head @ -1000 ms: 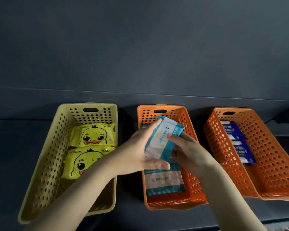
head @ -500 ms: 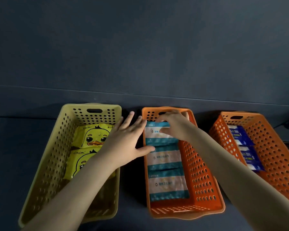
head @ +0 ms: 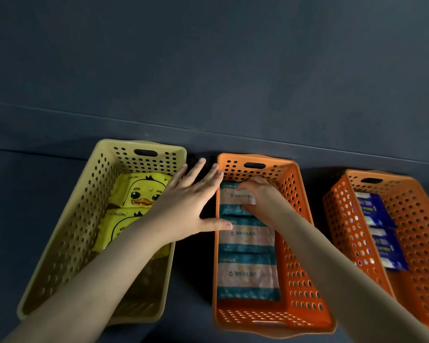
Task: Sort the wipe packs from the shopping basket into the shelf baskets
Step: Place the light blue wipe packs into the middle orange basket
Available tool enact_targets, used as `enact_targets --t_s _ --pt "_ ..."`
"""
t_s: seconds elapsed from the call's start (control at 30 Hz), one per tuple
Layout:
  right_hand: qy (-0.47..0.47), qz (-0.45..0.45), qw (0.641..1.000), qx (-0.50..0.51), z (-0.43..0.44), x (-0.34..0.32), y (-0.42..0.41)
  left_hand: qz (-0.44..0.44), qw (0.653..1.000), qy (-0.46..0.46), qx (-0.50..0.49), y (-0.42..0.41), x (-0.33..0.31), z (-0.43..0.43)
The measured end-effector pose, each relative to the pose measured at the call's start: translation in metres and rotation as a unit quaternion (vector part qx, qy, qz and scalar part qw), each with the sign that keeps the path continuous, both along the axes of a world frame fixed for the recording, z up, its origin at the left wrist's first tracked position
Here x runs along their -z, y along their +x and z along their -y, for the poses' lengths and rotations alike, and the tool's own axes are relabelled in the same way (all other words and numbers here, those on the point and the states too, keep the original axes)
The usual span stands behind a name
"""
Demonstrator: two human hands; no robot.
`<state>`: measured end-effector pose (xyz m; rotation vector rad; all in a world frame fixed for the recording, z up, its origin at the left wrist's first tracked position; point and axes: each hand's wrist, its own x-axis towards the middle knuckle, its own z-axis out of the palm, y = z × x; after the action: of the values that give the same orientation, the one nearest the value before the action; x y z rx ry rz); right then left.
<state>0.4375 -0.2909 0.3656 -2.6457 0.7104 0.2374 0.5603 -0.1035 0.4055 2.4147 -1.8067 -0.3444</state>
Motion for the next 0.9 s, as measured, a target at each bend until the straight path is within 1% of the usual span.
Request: enact_targets --t_s 0.13,0.27,0.3,0.37,0.47,0.57,0.67,0.77,0.83,0.9 --pt "0.025 0.004 1.0 -0.002 0.002 -0.004 0.002 -0.009 1.0 0.023 -0.008 -0.002 -0.004 -0.001" --pt "0.032 -0.079 0.996 -0.038 -0.004 -0.033 -0.004 -0.011 0.999 0.039 -0.009 -0.002 -0.011 -0.004" --pt "0.037 -0.08 0.996 -0.03 -0.009 -0.045 -0.01 -0.013 0.999 0.041 -0.011 -0.003 -0.015 -0.005" --pt "0.03 -0.042 0.999 0.011 -0.022 -0.067 -0.029 -0.014 0.999 0.036 -0.013 -0.007 -0.026 -0.009" --pt "-0.015 0.053 0.995 0.078 -0.06 -0.092 -0.07 -0.018 0.999 -0.01 -0.026 -0.022 -0.04 -0.033" --pt "-0.057 0.15 0.978 0.134 -0.121 -0.099 -0.117 -0.069 0.991 -0.101 -0.049 -0.047 -0.049 -0.078" --pt "-0.069 0.226 0.955 0.181 -0.195 -0.087 -0.163 -0.105 0.975 -0.194 -0.024 -0.081 -0.043 -0.135" --pt "-0.057 0.248 0.941 0.225 -0.267 -0.063 -0.206 -0.141 0.965 -0.219 0.014 -0.118 -0.02 -0.193" --pt "-0.048 0.231 0.937 0.258 -0.311 -0.044 -0.232 -0.133 0.964 -0.225 0.043 -0.141 0.004 -0.222" --pt "-0.027 0.194 0.937 0.289 -0.348 -0.021 -0.26 -0.139 0.964 -0.217 0.061 -0.164 0.03 -0.247"
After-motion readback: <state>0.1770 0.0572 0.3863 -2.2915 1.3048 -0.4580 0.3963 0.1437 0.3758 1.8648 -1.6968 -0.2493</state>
